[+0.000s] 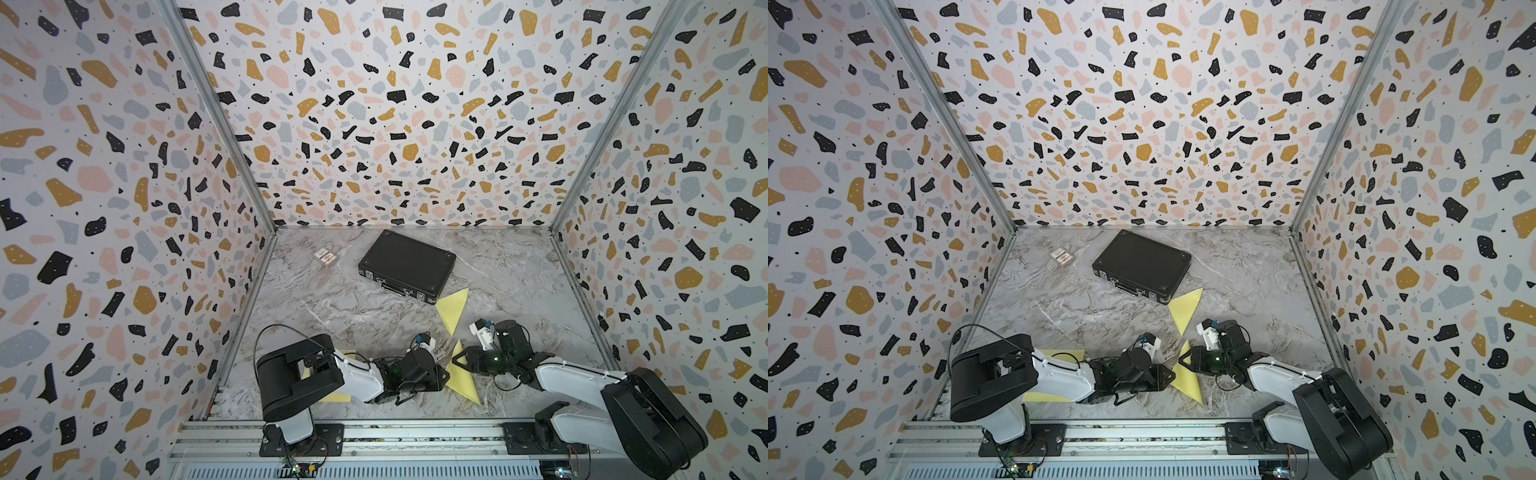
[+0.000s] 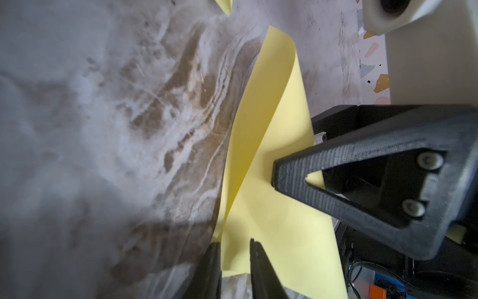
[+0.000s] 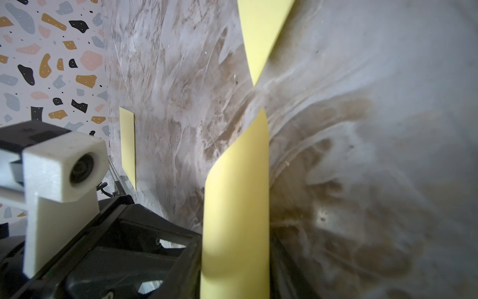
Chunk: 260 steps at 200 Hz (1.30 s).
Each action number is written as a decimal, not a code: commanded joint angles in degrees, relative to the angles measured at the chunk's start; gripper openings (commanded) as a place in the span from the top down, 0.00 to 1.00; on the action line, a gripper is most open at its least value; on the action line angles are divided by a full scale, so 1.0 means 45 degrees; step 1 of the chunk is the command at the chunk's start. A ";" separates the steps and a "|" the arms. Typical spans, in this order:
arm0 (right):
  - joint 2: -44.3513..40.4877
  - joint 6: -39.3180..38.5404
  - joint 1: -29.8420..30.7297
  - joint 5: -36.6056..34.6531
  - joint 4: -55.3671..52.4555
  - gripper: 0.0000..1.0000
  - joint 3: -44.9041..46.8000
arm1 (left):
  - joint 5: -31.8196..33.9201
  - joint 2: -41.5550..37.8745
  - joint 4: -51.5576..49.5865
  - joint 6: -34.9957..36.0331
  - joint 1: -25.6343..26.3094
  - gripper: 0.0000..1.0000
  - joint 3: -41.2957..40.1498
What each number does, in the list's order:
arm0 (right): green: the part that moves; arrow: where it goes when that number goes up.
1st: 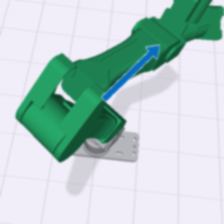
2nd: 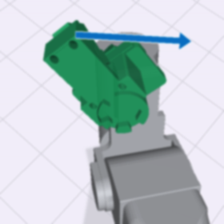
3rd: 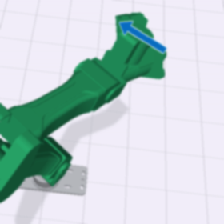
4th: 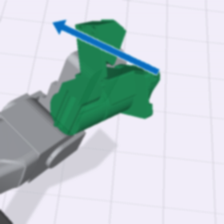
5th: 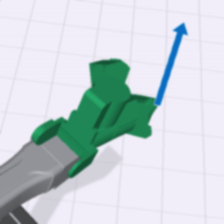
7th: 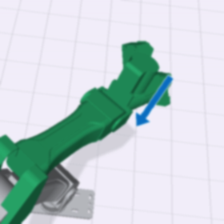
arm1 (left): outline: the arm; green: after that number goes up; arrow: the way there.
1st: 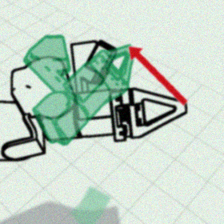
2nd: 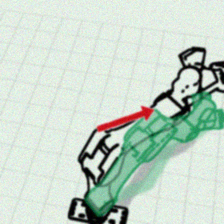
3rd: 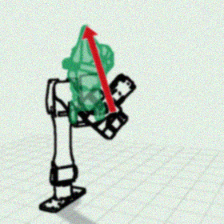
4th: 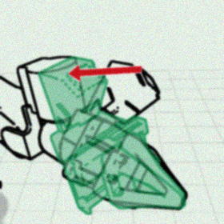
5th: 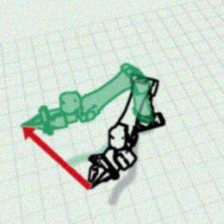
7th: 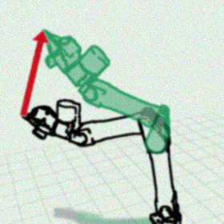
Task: Fold the square paper diagonally
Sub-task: Fold the paper at the center of the board.
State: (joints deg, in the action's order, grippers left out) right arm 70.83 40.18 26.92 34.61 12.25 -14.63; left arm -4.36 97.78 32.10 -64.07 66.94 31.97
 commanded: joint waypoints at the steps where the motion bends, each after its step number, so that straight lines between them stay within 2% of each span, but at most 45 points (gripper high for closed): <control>1: 0.0458 -0.0121 0.0110 -0.1500 -0.1748 0.57 0.0634 | -0.0184 0.0885 -0.2416 0.0059 0.0106 0.75 -0.0600; 34: 0.0207 -0.0080 0.0159 -0.1522 -0.1684 0.57 0.0755 | -0.0164 0.0889 -0.2445 0.0039 0.0106 0.75 -0.0639; 60: -0.0056 -0.0050 0.0153 -0.1530 -0.1717 0.58 0.0807 | -0.0154 0.0886 -0.2607 0.0059 0.0112 0.85 -0.0619; 104: 0.0026 0.0088 0.0161 -0.1023 -0.1062 0.58 0.0760 | -0.0177 0.1021 -0.3181 0.0176 0.0106 0.96 -0.0463; 125: 0.0234 0.0161 0.0137 -0.0751 -0.0815 0.55 0.0688 | -0.0179 0.1062 -0.3226 0.0211 0.0106 1.00 -0.0501; 154: 0.0341 0.0265 0.0121 -0.0643 -0.0590 0.51 0.0626 | -0.0164 0.1017 -0.3304 0.0215 0.0119 1.00 -0.0590; 227: -0.0137 0.0086 -0.0208 -0.0368 -0.0559 0.59 0.0529 | -0.0132 0.1055 -0.3227 0.0196 0.0106 1.00 -0.0720; 260: -0.0496 -0.0221 -0.0344 -0.0294 -0.0425 0.66 0.0575 | -0.0201 0.1134 -0.3148 0.0208 0.0106 1.00 -0.0701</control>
State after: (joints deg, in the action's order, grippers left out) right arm 69.63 40.80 25.85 34.70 14.13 -13.06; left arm -4.71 98.65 31.97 -63.88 66.94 31.97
